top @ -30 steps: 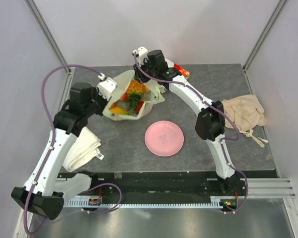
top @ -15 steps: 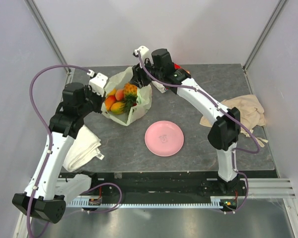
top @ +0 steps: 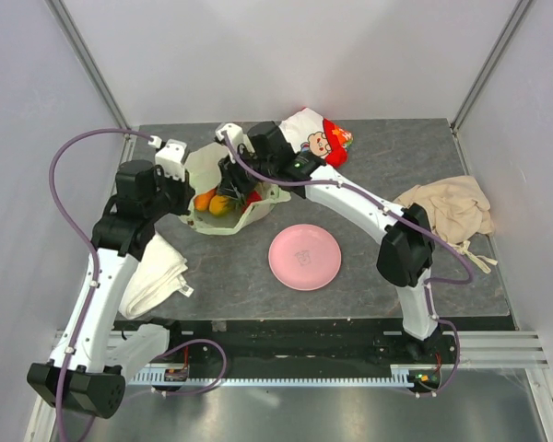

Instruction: Take the fake fruits out of the plastic bag

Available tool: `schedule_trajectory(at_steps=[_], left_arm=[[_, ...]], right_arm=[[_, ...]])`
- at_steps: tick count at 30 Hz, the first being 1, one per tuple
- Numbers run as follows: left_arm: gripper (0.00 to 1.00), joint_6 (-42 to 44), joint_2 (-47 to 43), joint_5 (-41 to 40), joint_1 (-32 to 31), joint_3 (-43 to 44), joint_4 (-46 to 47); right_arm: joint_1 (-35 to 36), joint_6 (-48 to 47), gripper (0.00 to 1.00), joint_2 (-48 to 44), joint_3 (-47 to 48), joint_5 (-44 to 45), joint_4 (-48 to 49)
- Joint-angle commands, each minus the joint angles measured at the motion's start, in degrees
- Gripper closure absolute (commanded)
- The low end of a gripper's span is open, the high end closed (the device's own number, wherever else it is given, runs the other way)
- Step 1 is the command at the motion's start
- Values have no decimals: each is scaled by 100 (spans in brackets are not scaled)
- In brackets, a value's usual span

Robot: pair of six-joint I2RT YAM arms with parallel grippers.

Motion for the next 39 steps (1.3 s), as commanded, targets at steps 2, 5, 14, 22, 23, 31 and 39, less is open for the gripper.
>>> schedule_trajectory(at_steps=[2, 5, 14, 22, 23, 31, 39], left_arm=[[98, -499, -180, -214, 143, -33, 214], [98, -692, -206, -3, 178, -130, 222], [98, -613, -294, 199, 249, -271, 214], [98, -613, -321, 296, 363, -227, 178], [98, -605, -338, 305, 371, -227, 170], [98, -675, -417, 436, 617, -306, 152], [98, -719, -435, 516, 697, -411, 231]], right_arm=[[-58, 54, 54, 21, -372, 666, -292], [-75, 449, 27, 65, -469, 1167, -292], [-146, 1689, 3, 820, 216, 1291, -160], [-163, 2314, 7, 1410, 630, 2196, -440], [-163, 2314, 7, 1436, 630, 2275, -467], [-189, 1901, 31, 1709, 629, 3725, -547], [-278, 1058, 89, 1402, 621, 3402, -266]])
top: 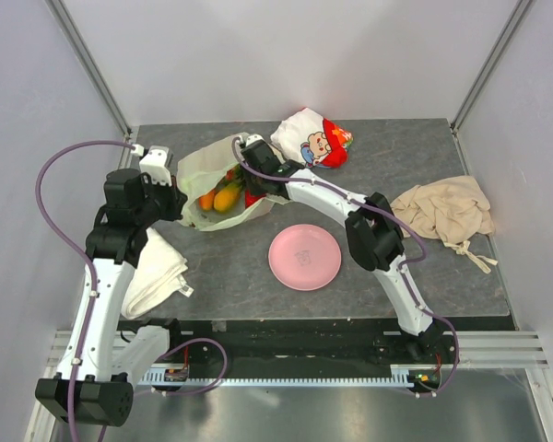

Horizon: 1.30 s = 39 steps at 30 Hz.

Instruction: Take the fake fruits out of the plastic bag

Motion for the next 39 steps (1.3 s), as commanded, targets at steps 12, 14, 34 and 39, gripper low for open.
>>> schedule_trajectory(at_steps=[12, 14, 34, 39], left_arm=[[98, -49, 270, 205, 43, 395, 495], [98, -58, 314, 214, 34, 492, 583], [98, 241, 420, -5, 43, 826, 829], [98, 276, 376, -32, 35, 835, 803]], right_arm=[[-57, -1630, 100, -2228, -1257, -1796, -107], [-57, -1919, 100, -2508, -1398, -2061, -256], [-162, -5752, 100, -5629, -4781, -3081, -1830], [-153, -6420, 100, -6069, -5519, -2941, -1620]])
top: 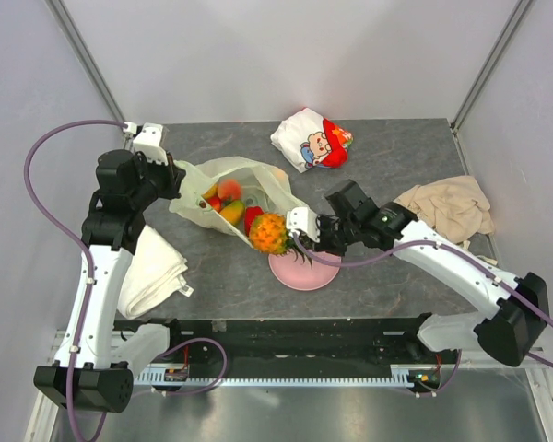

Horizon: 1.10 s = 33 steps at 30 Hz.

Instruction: Take the fake fruits out of the plastic bag

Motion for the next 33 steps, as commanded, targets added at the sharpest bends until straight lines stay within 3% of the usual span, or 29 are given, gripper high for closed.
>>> schedule_trajectory(at_steps=[1, 5, 11, 15, 23, 27, 33], left_arm=[[98, 219, -103, -137, 34, 129, 213], [98, 307, -102, 276, 26, 103, 116], [98, 245, -208, 355, 35, -65, 90], [98, 246, -129, 408, 35, -47, 98], [98, 272, -41, 285, 35, -3, 177], [98, 254, -23, 285, 35, -29, 221], [98, 263, 38, 320, 35, 41, 230]], right_arm=[[-22, -828, 100, -578, -780, 217, 358], [-22, -249, 100, -1012, -1144, 711, 1825], [-22, 227, 100, -870, -476, 650, 1890], [-22, -220, 100, -1169, -432, 344, 1662], [-22, -2196, 100, -2197, -897, -141, 132], [-22, -2086, 100, -2620, -1424, -247, 675], [-22, -2636, 100, -1980, -1697, 51, 721]])
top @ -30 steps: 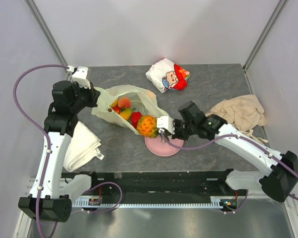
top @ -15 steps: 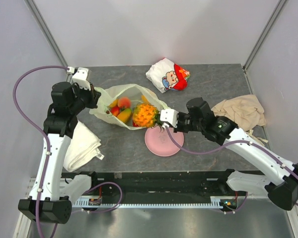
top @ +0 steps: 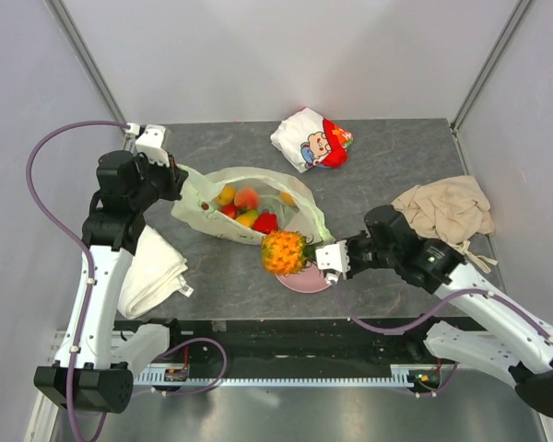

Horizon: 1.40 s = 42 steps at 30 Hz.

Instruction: Take the fake fruits out of the plastic bag

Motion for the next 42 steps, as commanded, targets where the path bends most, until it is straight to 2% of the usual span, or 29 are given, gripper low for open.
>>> schedule_trajectory(at_steps=[1, 11, 16, 24, 30, 31, 34, 42], left_arm=[[98, 165, 71, 115, 32, 111, 239], [98, 173, 212, 185, 32, 216, 274], [98, 129, 264, 290, 32, 190, 344], [98, 50, 475, 387, 32, 366, 415], [96, 50, 537, 457, 24, 392, 441], [96, 33, 554, 492, 32, 392, 450], [95, 7, 563, 528, 32, 410, 459], [95, -81, 572, 660, 32, 410, 538]], right_arm=[[-11, -756, 100, 504, -361, 144, 355], [-143, -423, 100, 1471, -591, 882, 1472], [-301, -660, 100, 1841, -899, 1295, 1981], [-600, -731, 100, 2455, -829, 1436, 2439], [-679, -669, 65, 2720, -758, 1454, 2413], [-697, -626, 54, 2720, -758, 1463, 2404], [-758, -581, 41, 2624, -723, 1454, 2246], [-995, -388, 24, 2043, 171, 1278, 746]])
